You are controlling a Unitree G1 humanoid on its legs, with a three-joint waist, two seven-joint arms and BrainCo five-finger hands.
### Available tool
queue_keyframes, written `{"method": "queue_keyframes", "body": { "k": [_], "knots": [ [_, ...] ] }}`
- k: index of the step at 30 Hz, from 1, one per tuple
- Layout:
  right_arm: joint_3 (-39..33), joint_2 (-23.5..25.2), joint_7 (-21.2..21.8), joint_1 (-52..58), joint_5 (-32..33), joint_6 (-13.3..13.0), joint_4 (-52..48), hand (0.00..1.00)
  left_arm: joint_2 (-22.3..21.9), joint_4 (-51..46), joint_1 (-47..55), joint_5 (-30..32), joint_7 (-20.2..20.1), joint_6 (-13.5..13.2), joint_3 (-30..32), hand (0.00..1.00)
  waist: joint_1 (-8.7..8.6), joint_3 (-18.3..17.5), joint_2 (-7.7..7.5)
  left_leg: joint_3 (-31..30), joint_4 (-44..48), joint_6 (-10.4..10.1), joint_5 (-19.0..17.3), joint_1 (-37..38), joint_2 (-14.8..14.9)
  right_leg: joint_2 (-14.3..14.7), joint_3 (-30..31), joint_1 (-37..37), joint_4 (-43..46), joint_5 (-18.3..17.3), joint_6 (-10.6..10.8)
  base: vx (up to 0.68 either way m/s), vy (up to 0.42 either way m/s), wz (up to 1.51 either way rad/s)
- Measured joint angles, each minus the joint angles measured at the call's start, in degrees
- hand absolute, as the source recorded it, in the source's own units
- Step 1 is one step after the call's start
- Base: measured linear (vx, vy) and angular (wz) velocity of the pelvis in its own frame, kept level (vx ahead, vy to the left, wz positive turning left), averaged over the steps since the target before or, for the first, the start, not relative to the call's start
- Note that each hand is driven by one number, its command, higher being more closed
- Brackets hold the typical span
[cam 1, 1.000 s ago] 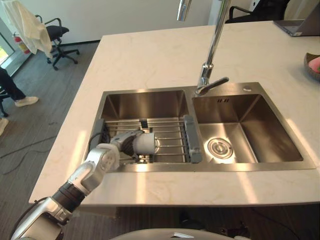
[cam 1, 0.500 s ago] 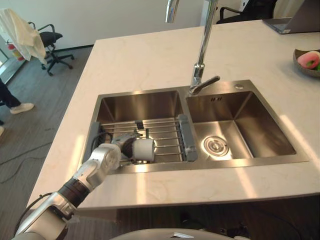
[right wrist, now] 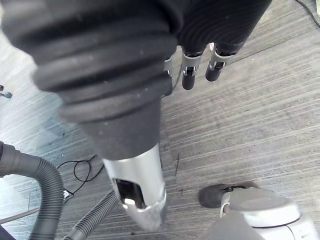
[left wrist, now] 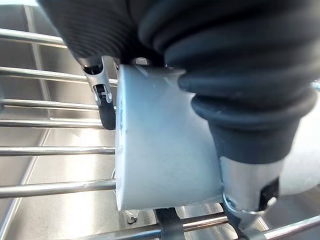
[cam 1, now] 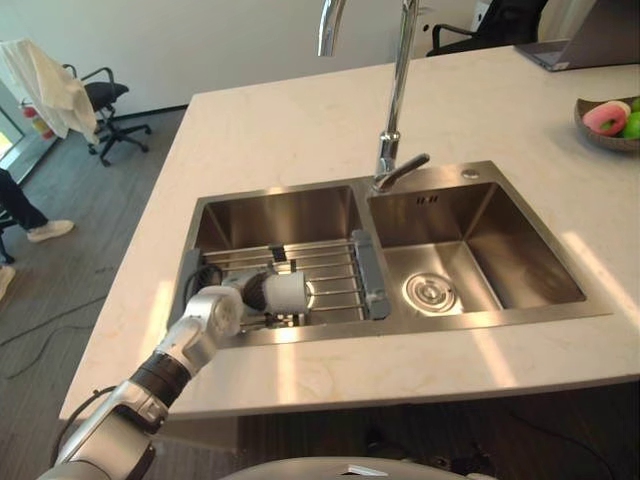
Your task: Walk over to the sink, pick up the cup, carry it to the dishwasher, place the cup inside the dishwasher, then close the dishwasher door
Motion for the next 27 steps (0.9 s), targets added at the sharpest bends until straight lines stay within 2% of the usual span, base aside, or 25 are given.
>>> {"method": "queue_keyframes", "body": {
  "k": [5, 10, 15, 21, 24, 25, 27],
  "knots": [
    [0.02, -0.02, 0.95, 0.1, 0.0, 0.0, 0.14, 0.0, 0.06, 0.21, 0.13, -0.46, 2.22, -2.94, -0.13, 1.0, -0.07, 0.03, -0.05, -0.98, 0.01, 0.56, 0.12, -0.34, -0.35, -0.28, -0.92, 0.2, 0.34, -0.08, 0.59, 0.01, -0.01, 0.09],
    [0.03, -0.01, 1.27, -0.47, 0.0, -0.59, 0.54, 0.0, 0.45, -1.5, 1.1, -5.85, 7.32, -5.78, -1.43, 1.0, -0.23, 0.28, -0.44, -2.33, 0.03, 0.81, -0.1, -0.12, -0.81, -0.75, -2.62, 1.12, 0.38, -0.17, 0.54, 0.04, -0.005, 0.13],
    [0.02, 0.06, 1.24, -1.92, 0.0, -1.4, 2.33, 0.0, 2.26, -6.61, 2.65, -10.65, 9.74, -7.43, -1.9, 1.0, 0.13, 0.97, -1.45, -3.08, 0.29, 0.83, -0.08, -0.49, -0.88, -0.85, -3.3, 1.16, 0.38, -0.36, 0.43, 0.01, -0.009, 0.08],
    [-0.08, 0.33, 0.88, -1.63, 0.08, -1.63, 2.36, 0.0, 1.68, -12.7, 8.07, -24.17, 14.6, -10.59, -0.94, 1.0, 0.57, 1.83, -2.77, -4.3, 0.33, 0.87, -0.02, -0.39, -0.84, -0.93, -4.8, 2.0, 0.39, -0.65, 0.17, -0.02, -0.028, 0.1],
    [-0.1, 0.79, 0.21, -0.97, 0.12, -1.84, 2.33, 0.0, -1.13, -15.48, 11.34, -32.53, 17.49, -11.52, 3.28, 1.0, 1.74, 1.83, -2.81, -4.38, 0.33, 0.89, -0.01, -0.24, -0.87, -1.01, -4.9, 2.2, 0.4, -0.66, 0.16, -0.03, -0.02, 0.03],
    [-0.15, 1.34, -0.29, -0.62, 0.49, -1.84, 2.33, 0.0, -2.34, -17.8, 12.64, -37.55, 19.18, -12.19, 5.82, 1.0, 2.3, 1.85, -2.84, -4.57, 0.33, 0.95, 0.06, -0.13, -0.87, -1.03, -5.17, 2.47, 0.4, -0.68, 0.13, -0.03, -0.024, 0.07],
    [-0.43, 1.99, -0.35, -0.25, 1.54, -1.87, 2.29, 0.0, -3.42, -19.72, 13.78, -41.98, 20.84, -13.45, 8.07, 1.0, 2.69, 1.83, -2.97, -4.99, 0.33, 0.99, 0.1, 0.19, -0.85, -1.08, -5.76, 3.03, 0.4, -0.81, 0.02, -0.04, -0.024, 0.12]
  ]
}}
